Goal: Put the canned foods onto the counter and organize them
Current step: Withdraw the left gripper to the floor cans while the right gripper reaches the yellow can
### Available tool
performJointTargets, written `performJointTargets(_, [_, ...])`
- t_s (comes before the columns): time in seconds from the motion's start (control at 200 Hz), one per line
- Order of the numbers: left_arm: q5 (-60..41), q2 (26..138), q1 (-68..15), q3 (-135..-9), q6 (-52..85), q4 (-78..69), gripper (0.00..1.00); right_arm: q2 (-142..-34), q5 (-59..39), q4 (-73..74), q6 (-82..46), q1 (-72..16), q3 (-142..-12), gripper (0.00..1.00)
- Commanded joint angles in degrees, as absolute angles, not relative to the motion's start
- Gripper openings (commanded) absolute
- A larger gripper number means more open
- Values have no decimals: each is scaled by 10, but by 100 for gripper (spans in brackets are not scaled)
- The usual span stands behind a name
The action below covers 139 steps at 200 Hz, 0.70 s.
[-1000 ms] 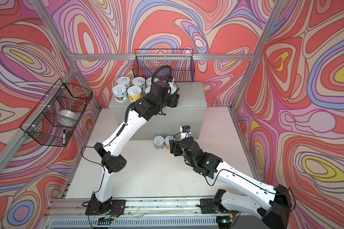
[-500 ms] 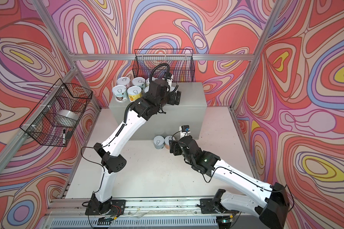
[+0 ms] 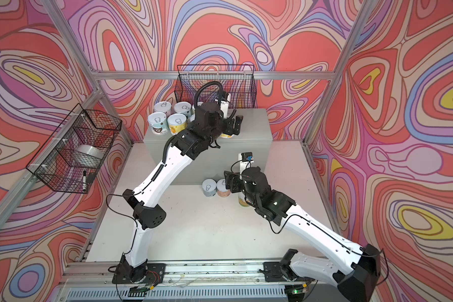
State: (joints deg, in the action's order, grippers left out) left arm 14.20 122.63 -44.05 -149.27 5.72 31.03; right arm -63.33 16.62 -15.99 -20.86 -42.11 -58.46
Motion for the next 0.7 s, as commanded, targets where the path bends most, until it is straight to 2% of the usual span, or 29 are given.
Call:
performJointTargets(0.0, [156, 1154, -474, -1506, -2, 261, 95, -640, 150, -148, -151, -402, -625, 79])
performJointTargets(0.115, [170, 1105, -486, -1494, -19, 272, 95, -658, 154, -148, -106, -394, -670, 78])
performJointTargets(0.21, [192, 1045, -484, -1428, -29, 259, 95, -680, 152, -143, -77, -382, -703, 78])
performJointTargets(0.436, [254, 825, -479, -1111, -45, 136, 94, -738, 128, -124, -30, -343, -775, 73])
performJointTargets(0.691, [315, 671, -472, -907, -2, 174, 93, -799, 91, -120, -7, -311, -841, 63])
